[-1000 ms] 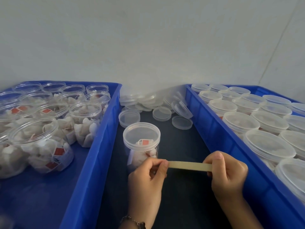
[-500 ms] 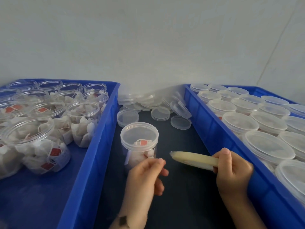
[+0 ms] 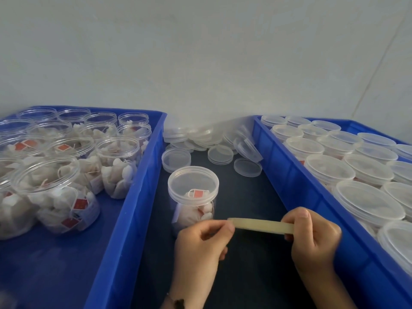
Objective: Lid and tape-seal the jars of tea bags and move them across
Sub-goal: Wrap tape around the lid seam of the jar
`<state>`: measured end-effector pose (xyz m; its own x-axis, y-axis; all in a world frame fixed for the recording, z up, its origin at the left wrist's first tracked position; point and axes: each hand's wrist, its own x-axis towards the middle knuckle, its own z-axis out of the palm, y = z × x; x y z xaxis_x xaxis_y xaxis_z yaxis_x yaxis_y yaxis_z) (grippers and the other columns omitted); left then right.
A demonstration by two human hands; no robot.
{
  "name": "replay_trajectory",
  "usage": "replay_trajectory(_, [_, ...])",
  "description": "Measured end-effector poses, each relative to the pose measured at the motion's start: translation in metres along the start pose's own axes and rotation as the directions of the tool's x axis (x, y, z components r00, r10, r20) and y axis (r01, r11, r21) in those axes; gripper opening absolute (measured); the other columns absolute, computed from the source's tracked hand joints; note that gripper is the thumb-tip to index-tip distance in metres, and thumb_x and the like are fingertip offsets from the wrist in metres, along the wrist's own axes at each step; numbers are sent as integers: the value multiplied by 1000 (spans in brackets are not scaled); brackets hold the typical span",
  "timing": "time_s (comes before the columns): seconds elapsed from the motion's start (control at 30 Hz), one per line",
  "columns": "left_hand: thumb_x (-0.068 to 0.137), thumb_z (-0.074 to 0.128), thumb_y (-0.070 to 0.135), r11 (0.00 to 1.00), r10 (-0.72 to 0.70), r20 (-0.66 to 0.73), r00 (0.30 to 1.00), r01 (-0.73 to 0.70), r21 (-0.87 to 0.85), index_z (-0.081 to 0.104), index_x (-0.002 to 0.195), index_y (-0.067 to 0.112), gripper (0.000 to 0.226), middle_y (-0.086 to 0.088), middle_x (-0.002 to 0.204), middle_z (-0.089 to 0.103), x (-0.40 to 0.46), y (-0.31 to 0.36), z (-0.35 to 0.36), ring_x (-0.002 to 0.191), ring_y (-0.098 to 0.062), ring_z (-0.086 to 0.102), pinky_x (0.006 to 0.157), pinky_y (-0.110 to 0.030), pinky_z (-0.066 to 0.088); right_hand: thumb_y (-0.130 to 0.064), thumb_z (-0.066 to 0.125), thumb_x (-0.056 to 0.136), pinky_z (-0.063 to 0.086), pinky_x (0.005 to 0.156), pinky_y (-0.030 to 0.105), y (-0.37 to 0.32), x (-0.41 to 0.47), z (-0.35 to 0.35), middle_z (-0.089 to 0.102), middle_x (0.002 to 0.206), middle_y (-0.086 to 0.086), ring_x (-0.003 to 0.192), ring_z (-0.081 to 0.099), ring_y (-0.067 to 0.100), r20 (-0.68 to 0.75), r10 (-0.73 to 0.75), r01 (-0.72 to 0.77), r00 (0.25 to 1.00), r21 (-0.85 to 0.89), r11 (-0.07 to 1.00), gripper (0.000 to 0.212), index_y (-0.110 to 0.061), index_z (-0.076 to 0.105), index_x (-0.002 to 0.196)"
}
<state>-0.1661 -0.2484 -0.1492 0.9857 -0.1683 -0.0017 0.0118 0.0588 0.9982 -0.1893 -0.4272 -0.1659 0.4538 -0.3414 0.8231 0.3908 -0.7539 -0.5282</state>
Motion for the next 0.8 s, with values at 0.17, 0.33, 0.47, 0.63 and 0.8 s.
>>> replay_trajectory(0.17, [72,74,14,900,-311,133,941,336,-277,77,65,13,8,2,59,65,4,6,-3,42,-2,48,42,-15,43,-21,33,89,38,43,15,-1,0,1,49,47,-7,47,51,7,2,0,0,1000,10,1000,44,-19,54,51])
replay_trajectory(0.33, [57,71,36,799,-399,227,889,458,-390,77,64,17,21,1,65,67,4,11,-4,44,-4,50,42,-17,43,-23,34,90,40,43,21,0,-1,1,49,48,-7,48,51,9,4,23,-23,1000,11,1000,44,-20,55,52])
replay_trajectory(0.47, [66,67,30,785,-414,236,879,477,-397,78,66,15,19,-2,67,69,5,9,-4,43,-4,50,42,-17,44,-24,34,91,40,43,19,-1,-1,1,49,48,-8,49,52,9,3,18,-18,1000,0,1000,44,-20,55,52])
replay_trajectory(0.63, [59,70,32,802,-404,227,886,462,-379,78,66,16,20,-1,67,69,6,7,-6,44,-4,51,43,-17,44,-24,35,90,40,43,22,-1,-1,1,48,47,-7,50,52,10,-3,29,-29,1000,2,1000,44,-19,56,52])
replay_trajectory(0.8, [57,72,29,818,-386,237,891,450,-358,78,68,18,16,0,67,69,7,6,-6,46,-3,52,44,-17,45,-23,35,92,40,43,23,0,-1,1,48,47,-6,49,52,9,-1,13,-13,1000,-2,1000,45,-17,56,52])
